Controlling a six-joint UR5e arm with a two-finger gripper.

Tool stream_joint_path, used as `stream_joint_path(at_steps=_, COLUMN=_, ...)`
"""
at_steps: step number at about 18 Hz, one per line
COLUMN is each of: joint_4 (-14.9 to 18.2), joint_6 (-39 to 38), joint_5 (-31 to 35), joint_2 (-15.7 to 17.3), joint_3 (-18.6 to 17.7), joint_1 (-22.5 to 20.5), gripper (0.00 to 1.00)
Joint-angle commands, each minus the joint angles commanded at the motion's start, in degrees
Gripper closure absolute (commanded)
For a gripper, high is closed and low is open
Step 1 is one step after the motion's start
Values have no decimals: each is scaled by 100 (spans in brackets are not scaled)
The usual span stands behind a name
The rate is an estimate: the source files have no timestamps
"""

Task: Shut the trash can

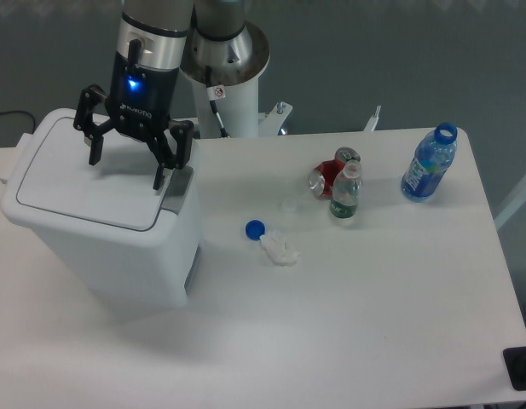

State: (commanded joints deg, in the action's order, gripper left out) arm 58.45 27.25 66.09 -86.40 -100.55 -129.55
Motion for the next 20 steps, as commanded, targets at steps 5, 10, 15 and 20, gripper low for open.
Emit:
stream_joint_path(at_steps=5, joint_4=0, joint_6=141, joint_5=-9, joint_2=0, joint_3=-18, joint_1=-9, gripper=0)
stream_joint_path(at_steps=10, joint_4=0, joint_6=149, joint_5=-9, joint_2=0, joint_3=-18, joint_1=-9, gripper=0)
stream_joint_path(at_steps=15, joint_4=9, joint_6=167, joint_5=0, joint_2=26, joint_3=-62, joint_1=-9, gripper=0)
stream_joint_path(at_steps=20, joint_4=9, joint_6=211, joint_5=0, joint_2=9, joint_3=-62, joint_1=-9, gripper=0)
